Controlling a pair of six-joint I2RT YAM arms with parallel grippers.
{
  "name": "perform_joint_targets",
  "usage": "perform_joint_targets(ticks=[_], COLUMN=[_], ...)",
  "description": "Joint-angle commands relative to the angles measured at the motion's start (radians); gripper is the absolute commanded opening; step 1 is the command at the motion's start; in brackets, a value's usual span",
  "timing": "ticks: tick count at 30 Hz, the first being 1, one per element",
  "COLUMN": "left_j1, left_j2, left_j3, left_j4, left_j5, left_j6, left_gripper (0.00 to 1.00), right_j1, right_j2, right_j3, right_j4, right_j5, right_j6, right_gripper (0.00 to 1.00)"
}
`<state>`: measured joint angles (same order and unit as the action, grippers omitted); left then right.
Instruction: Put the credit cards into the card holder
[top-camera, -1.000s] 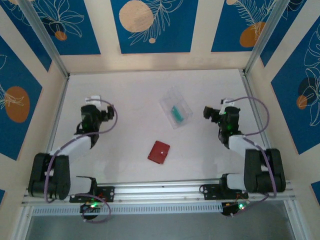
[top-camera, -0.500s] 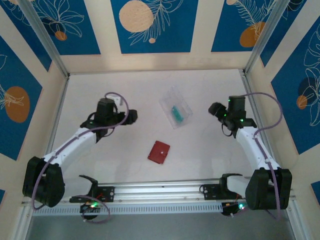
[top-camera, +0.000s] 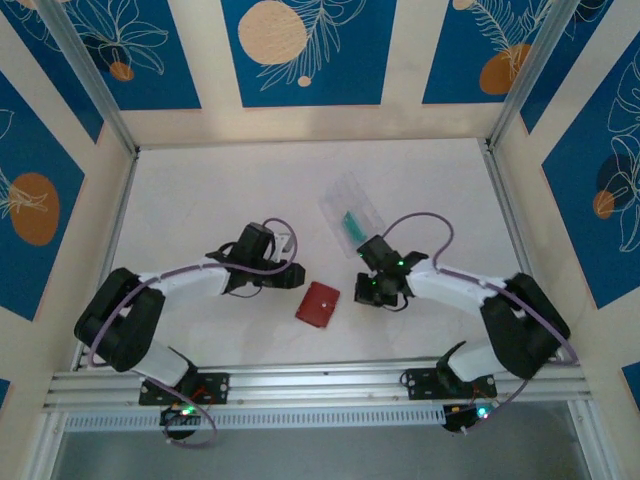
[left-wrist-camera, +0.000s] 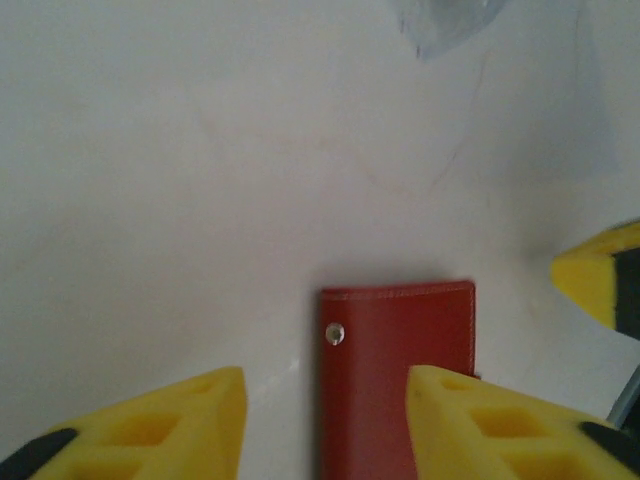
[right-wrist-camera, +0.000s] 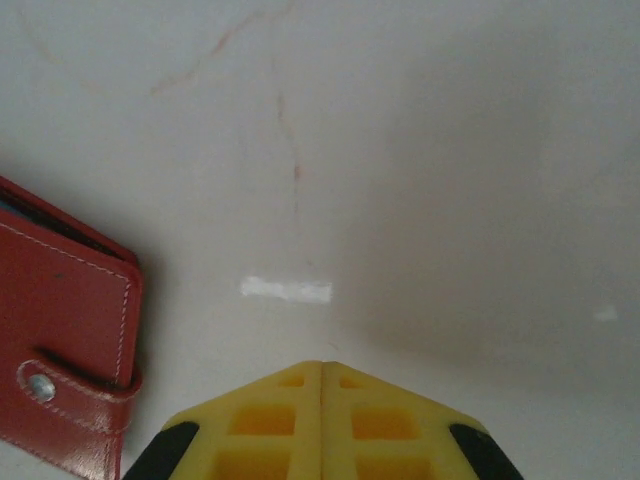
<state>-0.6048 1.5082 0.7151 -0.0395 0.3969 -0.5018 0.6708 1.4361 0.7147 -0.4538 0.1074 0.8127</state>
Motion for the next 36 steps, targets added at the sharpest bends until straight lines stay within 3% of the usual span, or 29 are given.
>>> perform_joint_targets(ticks=[1,8,17,24,30,32,36], left_j1=[-0.026,-0.061,-0.083,-0.085,-0.085,-0.083,-0.083], left_j2=[0.022,0.058,0.105,0.11,0.056,0.01,-0.059], left_j3=[-0.021,-0.056,-0.087,-0.126,-0.143,-0.143,-0.142], left_j4=[0.073,0.116,0.19,0.27,0.221,0.155,0.117], left_j5=[0.072,0.083,0.096,0.079,-0.006,-0.084,-0.111], left_j6=[-0.03,-0.052,-0.087,-0.161,-0.189,-0.2,-0.208], left_gripper=[0.39,0.28,0.23,0.18,0.2,0.2,0.21], right_j1=[0.042,0.049,0.055,0.047,0.026,0.024,0.038], right_j2=[0.077,0.197,0.271,0.287,0.303,0.294,0.245], right_j3=[0.077,0.152,0.199,0.268,0.349,0.376,0.366], right_j4=[0.076,0.111,0.127,0.121,0.058,-0.012,-0.065], right_j5=[-0.072,-0.099,-0.147,-0.112,-0.111,-0.044,0.032], right_j6=[0.013,-0.001,-0.017,-0.08,-0.161,-0.168,-0.181], right_gripper=[0.08,0.05,0.05,0.08,0.12,0.12,0.18])
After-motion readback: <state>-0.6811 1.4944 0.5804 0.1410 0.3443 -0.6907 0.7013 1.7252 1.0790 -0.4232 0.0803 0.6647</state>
